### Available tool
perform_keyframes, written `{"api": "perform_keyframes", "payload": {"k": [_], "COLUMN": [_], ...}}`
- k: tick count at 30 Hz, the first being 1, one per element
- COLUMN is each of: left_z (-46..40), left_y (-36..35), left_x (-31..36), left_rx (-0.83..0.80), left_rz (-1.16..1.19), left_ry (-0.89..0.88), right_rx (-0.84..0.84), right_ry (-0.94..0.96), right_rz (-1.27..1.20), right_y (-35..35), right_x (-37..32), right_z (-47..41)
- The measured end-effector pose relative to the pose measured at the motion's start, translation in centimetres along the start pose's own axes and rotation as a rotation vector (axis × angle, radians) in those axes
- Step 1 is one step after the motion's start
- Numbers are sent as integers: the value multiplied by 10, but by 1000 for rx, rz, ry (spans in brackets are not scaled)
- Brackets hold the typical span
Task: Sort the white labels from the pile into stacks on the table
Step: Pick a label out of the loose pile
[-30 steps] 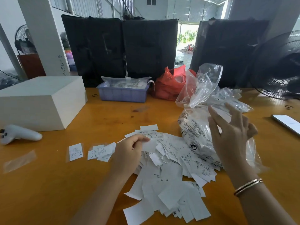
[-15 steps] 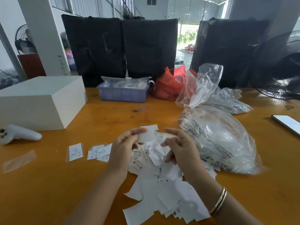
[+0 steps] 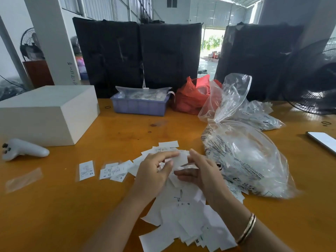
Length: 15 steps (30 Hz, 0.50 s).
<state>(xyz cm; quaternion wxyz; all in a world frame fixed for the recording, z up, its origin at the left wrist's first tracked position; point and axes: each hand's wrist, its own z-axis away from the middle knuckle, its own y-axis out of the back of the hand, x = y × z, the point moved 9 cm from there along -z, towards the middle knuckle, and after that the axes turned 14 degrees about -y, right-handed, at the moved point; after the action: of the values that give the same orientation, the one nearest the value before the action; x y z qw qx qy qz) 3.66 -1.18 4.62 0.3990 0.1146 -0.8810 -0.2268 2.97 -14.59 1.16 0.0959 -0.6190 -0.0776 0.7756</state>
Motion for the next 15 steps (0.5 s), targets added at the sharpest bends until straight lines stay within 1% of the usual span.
{"api": "perform_keyframes", "payload": {"k": [3,6,7,9,12,15], "left_z": [1,4,4,3,3,1], "left_y": [-2,-7,-8,-10,-16,-16], "left_x": [-1,-6,-9,-18,-25,-19], "left_rx": [-14,-6,9,37,-8,-67], "left_rz": [11,263,336,408,395,268], "left_ry": [-4,85,114,159,218,132], "right_rx": [67,98,86,33,-41,-81], "right_ry": [-1,-28,-42,-70,-112,-155], "right_rz": [110,15,-33,-136,-187,-202], "right_y": [4,11,11,7,0,-6], "right_x": [3,6,6,8,12,16], "right_z": [-2,-3,-4,-6,-6,-6]}}
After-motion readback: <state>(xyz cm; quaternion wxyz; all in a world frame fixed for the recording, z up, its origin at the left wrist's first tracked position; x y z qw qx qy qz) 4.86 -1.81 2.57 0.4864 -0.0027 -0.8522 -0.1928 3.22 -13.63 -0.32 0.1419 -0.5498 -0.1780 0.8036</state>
